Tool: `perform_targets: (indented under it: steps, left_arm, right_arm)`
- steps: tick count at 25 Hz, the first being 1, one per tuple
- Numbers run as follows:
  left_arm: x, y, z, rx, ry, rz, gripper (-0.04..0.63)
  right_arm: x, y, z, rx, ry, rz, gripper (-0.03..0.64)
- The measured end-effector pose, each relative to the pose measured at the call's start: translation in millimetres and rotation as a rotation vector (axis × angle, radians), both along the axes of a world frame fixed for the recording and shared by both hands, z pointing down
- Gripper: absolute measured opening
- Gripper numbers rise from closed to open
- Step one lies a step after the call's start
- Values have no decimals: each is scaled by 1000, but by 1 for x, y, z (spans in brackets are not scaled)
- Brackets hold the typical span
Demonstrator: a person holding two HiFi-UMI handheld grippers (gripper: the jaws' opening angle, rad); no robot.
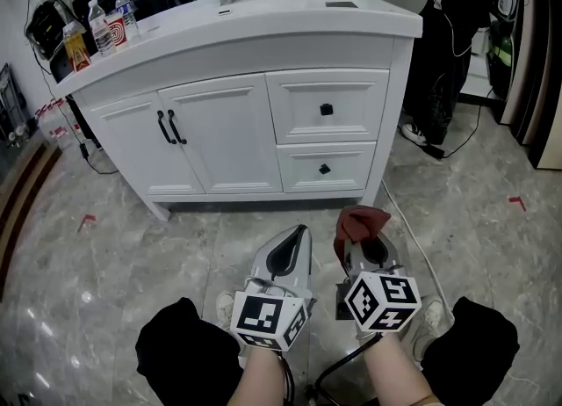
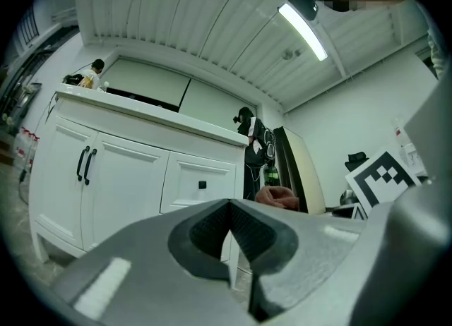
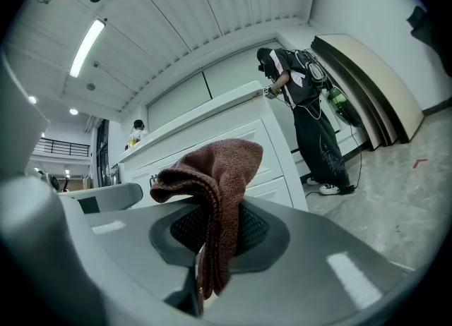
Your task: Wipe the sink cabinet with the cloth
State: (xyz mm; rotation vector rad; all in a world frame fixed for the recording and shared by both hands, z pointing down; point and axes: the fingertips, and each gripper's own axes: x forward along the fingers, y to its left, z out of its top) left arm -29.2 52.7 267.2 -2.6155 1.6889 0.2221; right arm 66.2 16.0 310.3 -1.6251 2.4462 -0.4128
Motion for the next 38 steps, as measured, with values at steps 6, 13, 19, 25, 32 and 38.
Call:
perform_targets:
  steps: [6, 13, 19, 25, 32, 38]
  left_arm:
    - [-18, -51, -8, 33, -23, -28, 0]
    - [-49, -119, -23, 82, -93, -69, 0]
    - [-81, -178, -27, 97, -98, -78, 0]
    - [-106, -209, -48, 138, -109, -88, 0]
    - [-130, -215, -26, 101, -56, -117, 0]
    - [-123, -210, -28, 96, -43, -109, 0]
  right_arm:
    - [-14, -58, -10, 32, 14, -26, 81]
    - [-49, -139, -32, 97, 32, -91, 81]
    - [-92, -202, -62, 163, 53, -154, 81]
    - [-145, -234, -104, 249, 87, -248, 80]
    - [-172, -258, -108, 268, 131, -290, 81]
    - [-160, -261, -104, 259, 175, -292, 84]
